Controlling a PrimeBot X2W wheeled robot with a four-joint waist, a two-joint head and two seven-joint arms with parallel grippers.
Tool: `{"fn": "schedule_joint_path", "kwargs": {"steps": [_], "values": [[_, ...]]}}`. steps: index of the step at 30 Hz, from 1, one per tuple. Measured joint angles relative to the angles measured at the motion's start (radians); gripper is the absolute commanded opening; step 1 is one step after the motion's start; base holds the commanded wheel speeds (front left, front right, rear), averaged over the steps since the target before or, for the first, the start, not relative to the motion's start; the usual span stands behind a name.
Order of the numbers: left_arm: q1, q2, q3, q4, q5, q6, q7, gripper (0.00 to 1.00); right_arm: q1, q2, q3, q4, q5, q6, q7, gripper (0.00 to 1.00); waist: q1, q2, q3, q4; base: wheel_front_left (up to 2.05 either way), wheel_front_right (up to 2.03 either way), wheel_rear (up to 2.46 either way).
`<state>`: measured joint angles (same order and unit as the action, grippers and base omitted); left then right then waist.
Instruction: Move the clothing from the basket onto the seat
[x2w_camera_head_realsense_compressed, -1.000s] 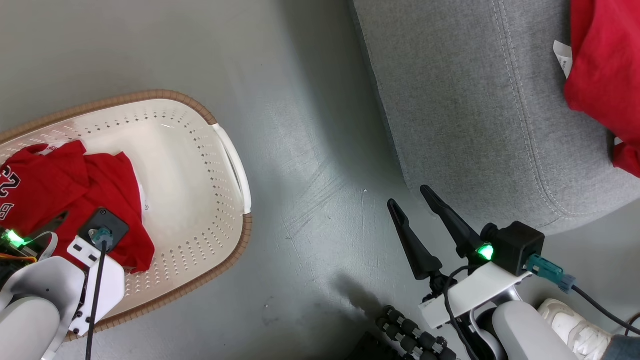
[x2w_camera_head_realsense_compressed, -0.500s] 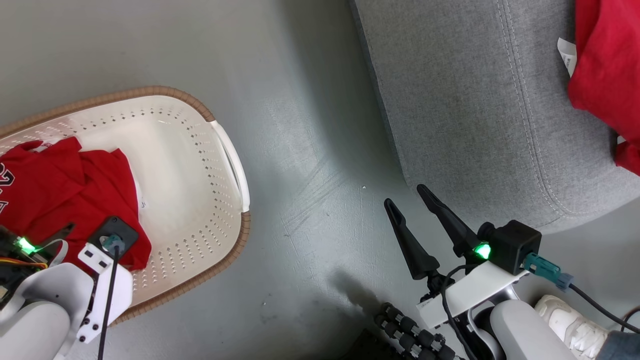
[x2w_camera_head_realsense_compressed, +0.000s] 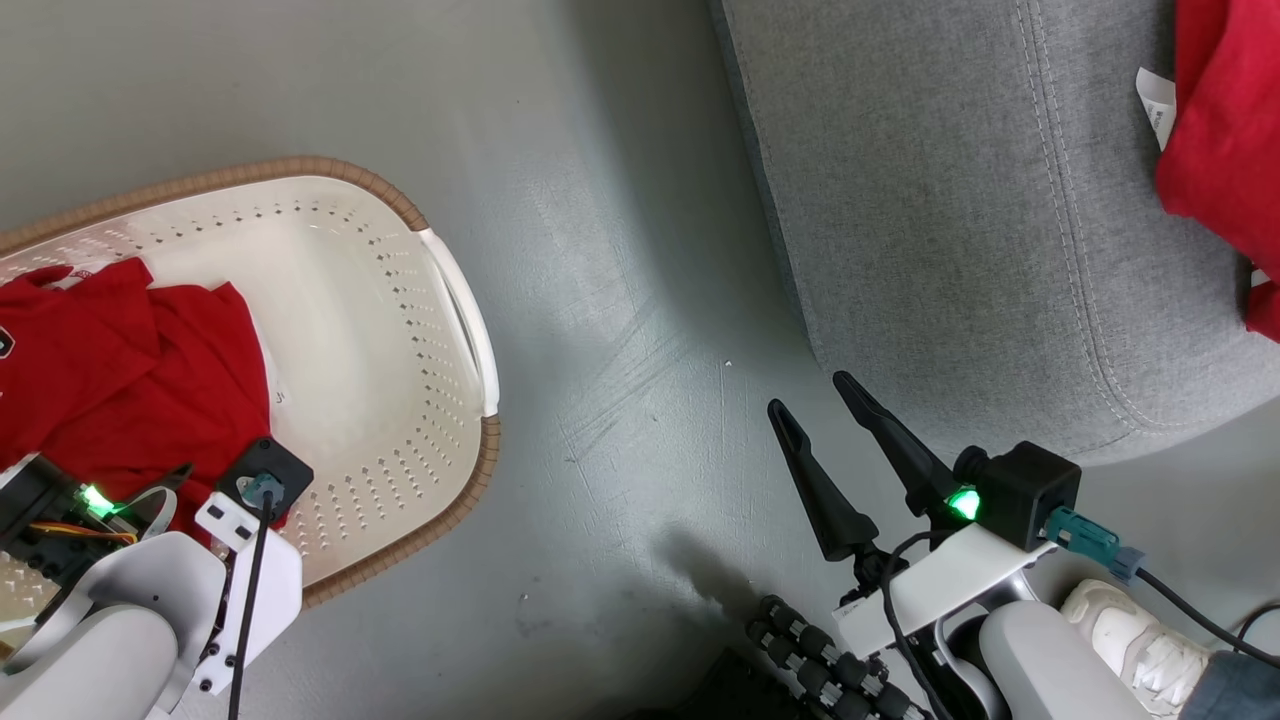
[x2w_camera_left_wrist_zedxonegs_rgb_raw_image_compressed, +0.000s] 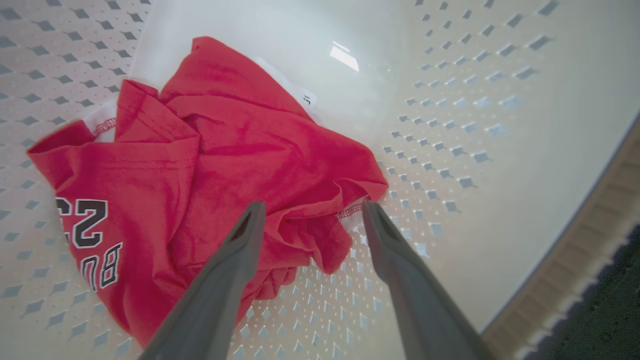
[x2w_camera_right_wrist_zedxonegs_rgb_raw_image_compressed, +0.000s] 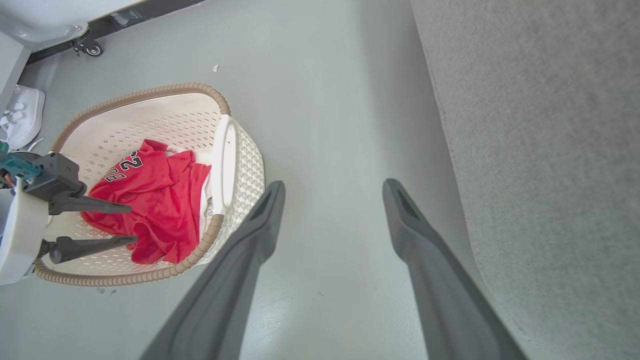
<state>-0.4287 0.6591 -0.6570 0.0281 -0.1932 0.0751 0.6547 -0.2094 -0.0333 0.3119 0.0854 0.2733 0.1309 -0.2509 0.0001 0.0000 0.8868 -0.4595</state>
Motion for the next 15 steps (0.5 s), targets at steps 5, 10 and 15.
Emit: {"fn": "schedule_joint_path", "kwargs": {"steps": [5, 10, 15], "values": [[0.0, 0.001, 0.0, 0.003, 0.0, 0.0, 0.005, 1.0, 0.001, 0.0, 0.0, 0.0, 0.0, 0.0, 0.0, 1.0, 0.0, 0.0, 0.007, -0.002, 0.0, 0.0, 0.0], [-0.001, 0.007, 0.003, 0.013, 0.0, 0.0, 0.013, 1.0, 0.001, 0.0, 0.002, -0.001, 0.0, 0.0, 0.0, 1.0, 0.0, 0.0, 0.017, -0.004, 0.0, 0.0, 0.0], [-0.004, 0.009, 0.015, 0.019, -0.008, 0.001, 0.013, 1.0, 0.001, 0.0, 0.008, -0.003, 0.0, 0.0, 0.0, 1.0, 0.0, 0.0, 0.026, -0.006, 0.0, 0.0, 0.0]]}}
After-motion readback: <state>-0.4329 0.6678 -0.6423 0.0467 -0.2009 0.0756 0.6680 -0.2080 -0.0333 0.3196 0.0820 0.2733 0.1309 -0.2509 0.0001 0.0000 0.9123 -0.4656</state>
